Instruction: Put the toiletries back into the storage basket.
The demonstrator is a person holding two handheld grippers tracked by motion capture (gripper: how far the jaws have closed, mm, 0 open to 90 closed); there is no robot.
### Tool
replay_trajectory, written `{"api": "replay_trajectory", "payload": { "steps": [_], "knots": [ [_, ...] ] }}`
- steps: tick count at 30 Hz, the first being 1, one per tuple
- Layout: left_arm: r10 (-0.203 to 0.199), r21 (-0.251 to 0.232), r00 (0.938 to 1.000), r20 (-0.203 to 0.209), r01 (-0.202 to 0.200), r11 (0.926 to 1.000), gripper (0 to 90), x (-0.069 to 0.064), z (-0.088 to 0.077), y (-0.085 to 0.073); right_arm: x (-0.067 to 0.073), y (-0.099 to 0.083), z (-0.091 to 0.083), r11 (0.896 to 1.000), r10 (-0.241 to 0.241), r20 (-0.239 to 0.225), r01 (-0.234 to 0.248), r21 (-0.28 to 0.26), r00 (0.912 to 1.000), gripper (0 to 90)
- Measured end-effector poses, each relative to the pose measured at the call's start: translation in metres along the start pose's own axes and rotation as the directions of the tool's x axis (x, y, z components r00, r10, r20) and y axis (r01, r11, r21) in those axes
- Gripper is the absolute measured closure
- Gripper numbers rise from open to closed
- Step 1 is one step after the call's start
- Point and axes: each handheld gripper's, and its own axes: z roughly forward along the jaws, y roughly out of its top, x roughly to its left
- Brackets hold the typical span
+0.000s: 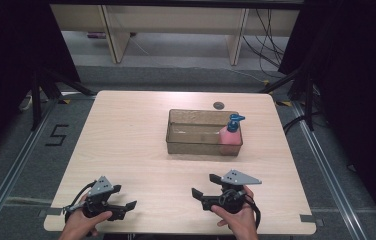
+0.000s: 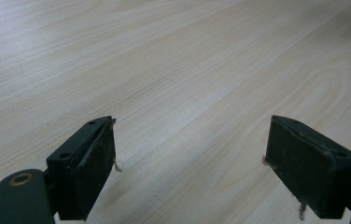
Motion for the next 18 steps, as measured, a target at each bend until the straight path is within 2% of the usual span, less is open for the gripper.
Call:
{"api": "replay_trajectory", "payload": {
  "steps": [6,7,11,12,13,14,15,16,17,18],
  "knots": [
    [0.001,0.001,1.0000,-0.002,-0.001,1.0000,15.3,0.000,0.000,0.000,0.001,-0.004,-0.003,1.000,-0.006,-0.005,0.006,-0.008,1.0000,15.8],
    [0.001,0.001,1.0000,-0.002,-0.001,1.0000,15.3,0.000,0.000,0.000,0.002,-0.005,-0.003,1.000,0.012,-0.003,-0.012,0.004,0.9999,15.8],
    [-0.007,-0.008,1.0000,0.006,0.007,0.9999,15.3,-0.001,0.001,0.000,0.004,-0.009,-0.005,1.000,0.020,0.003,-0.020,0.007,0.9998,15.8],
    [-0.010,-0.012,0.9999,0.008,0.010,0.9999,15.3,-0.001,0.001,0.000,0.004,-0.010,-0.006,1.000,0.013,0.004,-0.013,0.025,0.9999,15.8],
    [-0.009,-0.011,0.9999,0.007,0.009,0.9999,15.3,-0.001,0.001,0.000,0.003,-0.011,-0.005,1.000,0.000,0.000,0.000,0.018,1.0000,15.8],
    [-0.009,-0.012,0.9999,0.007,0.009,0.9999,15.3,-0.001,0.001,0.000,0.006,-0.012,-0.005,0.999,0.034,0.000,-0.034,0.026,0.9994,15.8],
    [-0.010,-0.013,0.9999,0.007,0.010,0.9999,15.3,-0.001,0.001,0.000,0.004,-0.013,-0.005,1.000,-0.007,0.015,0.007,0.028,0.9999,15.8],
    [-0.010,-0.012,0.9999,0.007,0.010,0.9999,15.3,-0.001,0.001,0.000,0.003,-0.014,-0.004,1.000,-0.005,0.011,0.005,0.028,0.9999,15.8],
    [-0.010,-0.012,0.9999,0.007,0.010,0.9999,15.3,-0.001,0.001,0.000,0.007,-0.014,-0.005,0.998,0.045,0.010,-0.046,0.042,0.9989,15.8],
    [-0.010,-0.012,0.9999,0.007,0.010,0.9999,15.3,-0.001,0.001,0.000,0.007,-0.015,-0.006,0.998,0.048,-0.003,-0.048,0.035,0.9988,15.8]
  ]
}}
